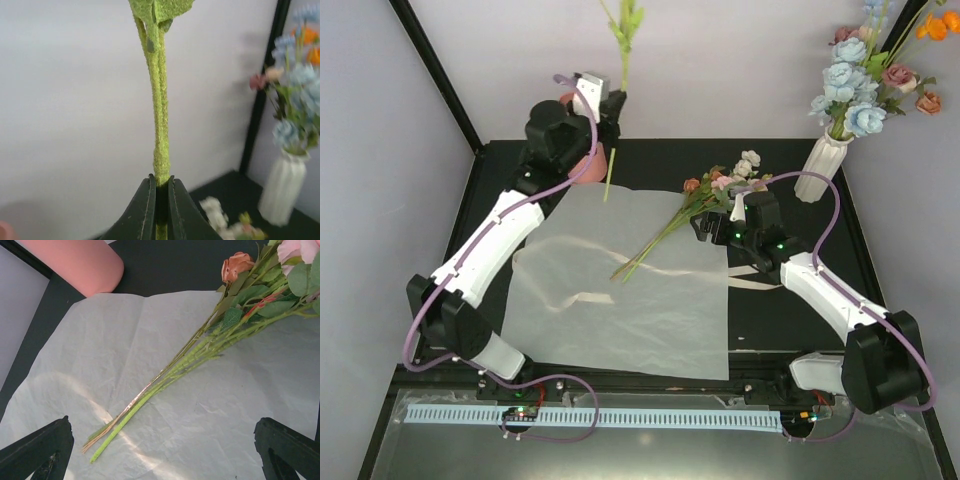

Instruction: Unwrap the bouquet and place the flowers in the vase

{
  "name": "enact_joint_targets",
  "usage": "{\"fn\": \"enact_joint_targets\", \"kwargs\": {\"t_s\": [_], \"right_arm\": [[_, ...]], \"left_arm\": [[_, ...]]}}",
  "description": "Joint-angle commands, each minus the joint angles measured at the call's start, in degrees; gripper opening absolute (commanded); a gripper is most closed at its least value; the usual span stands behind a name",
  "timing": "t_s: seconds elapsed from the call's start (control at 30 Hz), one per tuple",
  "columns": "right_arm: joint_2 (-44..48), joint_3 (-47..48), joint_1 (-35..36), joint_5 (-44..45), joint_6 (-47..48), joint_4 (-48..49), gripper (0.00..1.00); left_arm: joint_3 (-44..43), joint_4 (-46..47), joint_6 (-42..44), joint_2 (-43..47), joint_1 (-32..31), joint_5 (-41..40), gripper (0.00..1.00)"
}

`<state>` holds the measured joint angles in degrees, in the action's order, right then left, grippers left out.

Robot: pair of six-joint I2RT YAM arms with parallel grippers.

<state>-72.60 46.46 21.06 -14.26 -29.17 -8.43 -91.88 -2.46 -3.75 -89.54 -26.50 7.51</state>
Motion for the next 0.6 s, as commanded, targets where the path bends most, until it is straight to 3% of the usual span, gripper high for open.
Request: {"fn": "enact_joint_targets", "kwargs": {"t_s": [0.0, 0.3, 0.57], "right_arm": [[-0.61, -0.58, -0.43, -1.01, 0.72, 1.94, 1.00], [-1.07, -0.50, -0.38, -1.07, 0.52, 1.70, 1.00], [-2.31, -0.58, -0.44, -1.10, 0.15, 1.83, 1.00]], "left_arm": [[7.32, 26.08, 3.18, 3.14, 3.45, -4.45, 0.02], [6.39, 47.36, -2.07, -1.10, 13.06, 0.27, 0.02], [-1.29, 51.60, -4.70, -6.10, 16.24, 3.58, 0.02]]}}
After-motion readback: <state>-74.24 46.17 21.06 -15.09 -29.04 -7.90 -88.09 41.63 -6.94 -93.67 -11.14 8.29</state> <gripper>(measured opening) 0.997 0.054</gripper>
